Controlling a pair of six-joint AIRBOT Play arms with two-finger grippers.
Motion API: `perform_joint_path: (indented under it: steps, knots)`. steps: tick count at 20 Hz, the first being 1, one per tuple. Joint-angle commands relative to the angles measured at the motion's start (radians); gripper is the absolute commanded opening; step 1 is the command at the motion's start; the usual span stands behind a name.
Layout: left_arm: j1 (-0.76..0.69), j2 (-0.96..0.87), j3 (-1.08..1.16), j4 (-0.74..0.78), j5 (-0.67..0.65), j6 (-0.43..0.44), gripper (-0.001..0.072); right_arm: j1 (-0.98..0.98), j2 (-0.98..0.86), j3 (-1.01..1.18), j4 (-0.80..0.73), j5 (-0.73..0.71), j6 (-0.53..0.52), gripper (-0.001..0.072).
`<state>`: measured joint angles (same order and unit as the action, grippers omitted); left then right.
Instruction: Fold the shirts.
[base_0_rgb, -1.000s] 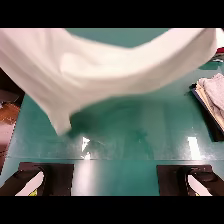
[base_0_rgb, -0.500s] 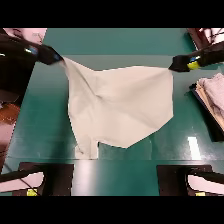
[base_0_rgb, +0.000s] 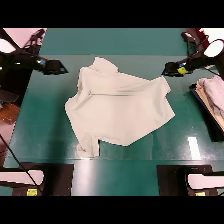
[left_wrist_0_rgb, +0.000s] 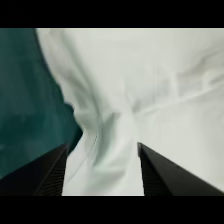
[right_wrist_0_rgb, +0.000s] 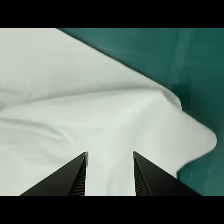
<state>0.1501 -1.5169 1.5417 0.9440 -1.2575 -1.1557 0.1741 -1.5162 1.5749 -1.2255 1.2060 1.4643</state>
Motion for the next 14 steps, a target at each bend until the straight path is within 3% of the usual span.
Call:
perform_joint_path:
  steps: [1,8,11,14]
  knots:
    - [0.123,0.084,-0.122,0.004,-0.117,-0.022,0.0503,-0.061,0.101,-0.07,0.056,0.082,-0.034,0.034]
    - [0.117,0.343,-0.788,-0.072,0.072,0.01,0.0503,-0.152,0.396,-0.434,0.056,0.148,-0.033,0.034]
    - [0.031,0.351,-0.873,-0.122,0.113,0.048,0.0503,-0.194,0.481,-0.541,0.097,0.136,-0.033,0.034]
    - [-0.08,0.349,-0.891,-0.099,0.146,0.007,0.0502,-0.257,0.548,-0.612,0.161,0.13,-0.037,0.034]
